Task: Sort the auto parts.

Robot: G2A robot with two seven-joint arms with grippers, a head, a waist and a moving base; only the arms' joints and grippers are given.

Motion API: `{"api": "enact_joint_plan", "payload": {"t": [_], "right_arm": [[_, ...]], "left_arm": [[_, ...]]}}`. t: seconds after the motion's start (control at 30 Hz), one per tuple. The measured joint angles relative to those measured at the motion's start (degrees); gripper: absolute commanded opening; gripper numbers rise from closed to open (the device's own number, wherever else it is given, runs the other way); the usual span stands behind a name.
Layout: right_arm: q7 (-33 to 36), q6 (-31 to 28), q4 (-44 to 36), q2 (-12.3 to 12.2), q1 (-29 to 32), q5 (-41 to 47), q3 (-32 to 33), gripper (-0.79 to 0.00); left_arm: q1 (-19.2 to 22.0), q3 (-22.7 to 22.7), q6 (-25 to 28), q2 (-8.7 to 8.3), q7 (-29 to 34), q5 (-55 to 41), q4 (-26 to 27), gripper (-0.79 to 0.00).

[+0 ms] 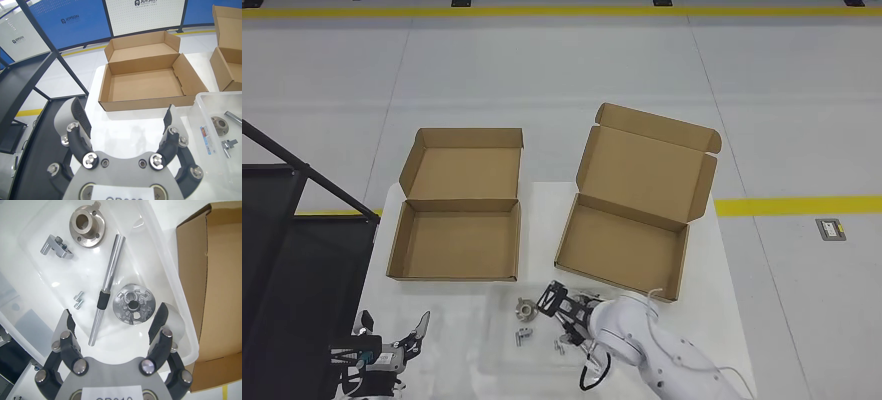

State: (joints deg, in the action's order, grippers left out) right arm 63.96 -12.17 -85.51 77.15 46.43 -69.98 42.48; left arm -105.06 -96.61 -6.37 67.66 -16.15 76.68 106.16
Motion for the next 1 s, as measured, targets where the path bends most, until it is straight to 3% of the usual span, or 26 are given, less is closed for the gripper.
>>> {"api": "enact_joint_plan", "payload": {"t": [0.27,0.67,0.93,0.97,1.0], "right_arm": [[-1.9,0.4,2.2,0.5,-0.1,0.5,0.5,0.000],[-5.1,-5.0,4.4,0.8,-0.1,3.8,1.5,0.000],[-5.8,-0.3,6.1,1.7,-0.8,1.3,0.5,0.000],[-6.0,0.0,6.4,1.8,-0.9,1.2,0.3,-0.055],[-6.4,0.4,6.7,2.0,-1.0,1.3,0.2,-0.209]], "left_arm": [[0.0,0.0,0.0,0.00,0.0,0.0,0.0,0.000],[0.0,0.0,0.0,0.00,0.0,0.0,0.0,0.000],[0.0,0.0,0.0,0.00,0.0,0.0,0.0,0.000],[0.0,0.0,0.0,0.00,0.0,0.0,0.0,0.000],[0.0,0.0,0.0,0.00,0.0,0.0,0.0,0.000]]}}
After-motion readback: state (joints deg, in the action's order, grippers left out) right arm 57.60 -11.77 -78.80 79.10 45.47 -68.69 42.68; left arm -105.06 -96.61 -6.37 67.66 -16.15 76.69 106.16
